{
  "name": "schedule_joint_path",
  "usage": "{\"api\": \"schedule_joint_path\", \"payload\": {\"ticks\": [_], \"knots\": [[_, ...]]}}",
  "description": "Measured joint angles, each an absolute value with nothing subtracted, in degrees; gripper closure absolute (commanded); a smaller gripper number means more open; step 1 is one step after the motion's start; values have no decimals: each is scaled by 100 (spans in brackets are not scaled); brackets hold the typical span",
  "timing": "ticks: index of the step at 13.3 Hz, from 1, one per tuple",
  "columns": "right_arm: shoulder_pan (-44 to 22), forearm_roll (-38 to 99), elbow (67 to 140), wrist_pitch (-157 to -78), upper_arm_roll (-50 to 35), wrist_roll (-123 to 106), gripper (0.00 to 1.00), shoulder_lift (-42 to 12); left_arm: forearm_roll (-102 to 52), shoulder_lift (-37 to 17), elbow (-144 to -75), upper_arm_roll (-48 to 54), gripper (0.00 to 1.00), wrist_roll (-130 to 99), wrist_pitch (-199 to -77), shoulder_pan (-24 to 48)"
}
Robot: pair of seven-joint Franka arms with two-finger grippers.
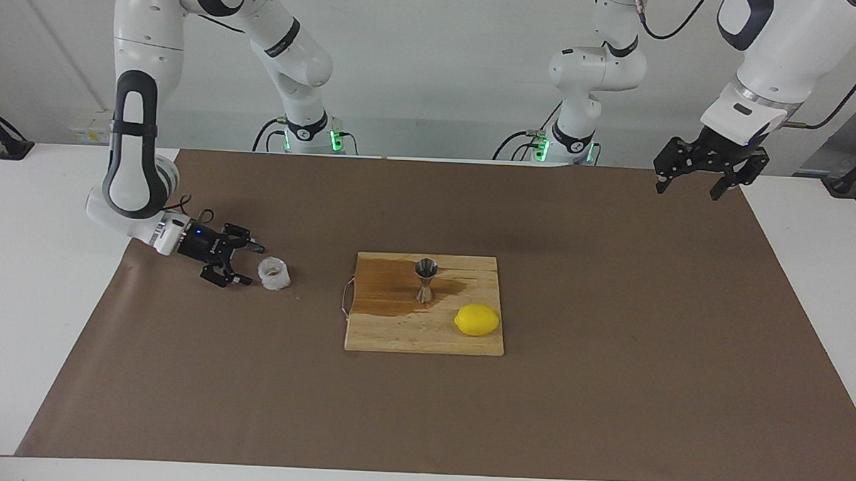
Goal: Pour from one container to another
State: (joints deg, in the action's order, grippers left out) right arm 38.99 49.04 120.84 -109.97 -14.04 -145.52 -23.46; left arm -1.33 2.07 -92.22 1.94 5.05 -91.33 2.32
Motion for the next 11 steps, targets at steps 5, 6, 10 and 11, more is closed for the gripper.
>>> {"api": "schedule_joint_path", "payload": {"ticks": [5, 6, 10, 11], "knots": [[4166, 4243, 11693, -10580, -1296, -12805, 0, -2255, -133, 207, -9222, 194, 0, 505, -9133, 231], [4152, 4131, 11626, -10580, -1301, -12250, 0, -2183, -133, 207, -9222, 194, 0, 505, -9133, 231], [4009, 3635, 11479, -10660, -1336, -10048, 0, -1735, -133, 207, -9222, 194, 0, 505, -9133, 231], [3948, 3498, 11477, -10671, -1342, -9490, 0, -1604, -133, 207, -9222, 194, 0, 505, -9133, 231]]}}
